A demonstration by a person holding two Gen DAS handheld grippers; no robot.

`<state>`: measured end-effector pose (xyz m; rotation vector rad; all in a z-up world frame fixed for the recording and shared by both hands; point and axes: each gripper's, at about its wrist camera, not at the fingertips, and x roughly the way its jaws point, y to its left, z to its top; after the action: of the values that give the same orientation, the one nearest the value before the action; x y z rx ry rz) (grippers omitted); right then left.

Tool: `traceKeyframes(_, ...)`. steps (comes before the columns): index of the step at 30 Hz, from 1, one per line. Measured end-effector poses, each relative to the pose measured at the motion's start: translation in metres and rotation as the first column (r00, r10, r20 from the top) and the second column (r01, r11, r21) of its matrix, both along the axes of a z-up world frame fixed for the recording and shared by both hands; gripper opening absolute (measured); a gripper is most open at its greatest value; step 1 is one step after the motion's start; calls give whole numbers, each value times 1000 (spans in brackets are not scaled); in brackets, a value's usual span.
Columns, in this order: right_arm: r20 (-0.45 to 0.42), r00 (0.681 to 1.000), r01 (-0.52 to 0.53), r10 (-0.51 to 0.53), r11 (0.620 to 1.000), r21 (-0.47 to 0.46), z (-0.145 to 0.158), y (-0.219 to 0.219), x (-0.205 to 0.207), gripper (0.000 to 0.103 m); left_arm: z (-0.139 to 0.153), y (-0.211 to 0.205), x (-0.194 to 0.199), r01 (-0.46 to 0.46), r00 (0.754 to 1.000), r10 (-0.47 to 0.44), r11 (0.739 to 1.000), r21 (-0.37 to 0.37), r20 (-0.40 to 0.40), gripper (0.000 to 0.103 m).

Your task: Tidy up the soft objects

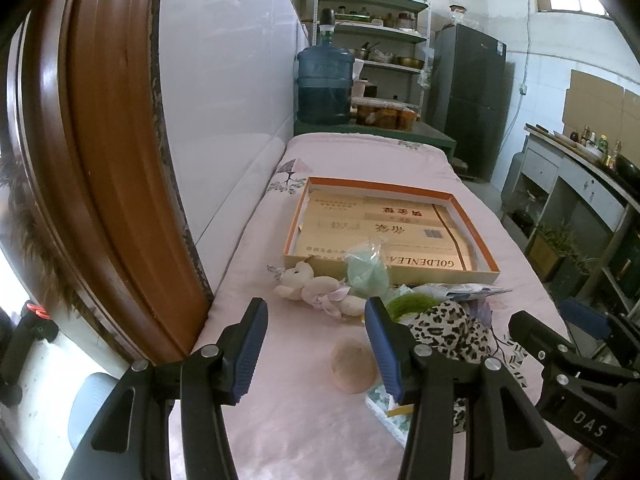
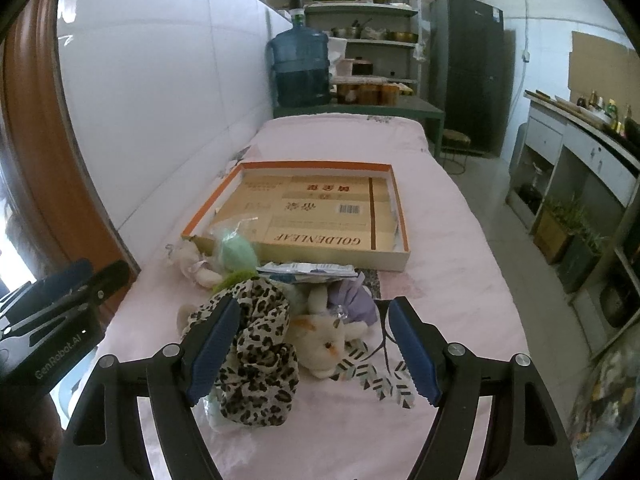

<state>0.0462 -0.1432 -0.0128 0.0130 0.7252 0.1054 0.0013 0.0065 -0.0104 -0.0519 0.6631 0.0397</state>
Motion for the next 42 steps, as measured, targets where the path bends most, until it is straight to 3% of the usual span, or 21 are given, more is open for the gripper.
traceKeyframes(42, -31, 998, -49, 49, 999, 4, -8, 12, 5, 79, -7, 3, 1, -1, 1000, 1, 1000, 2, -16, 51)
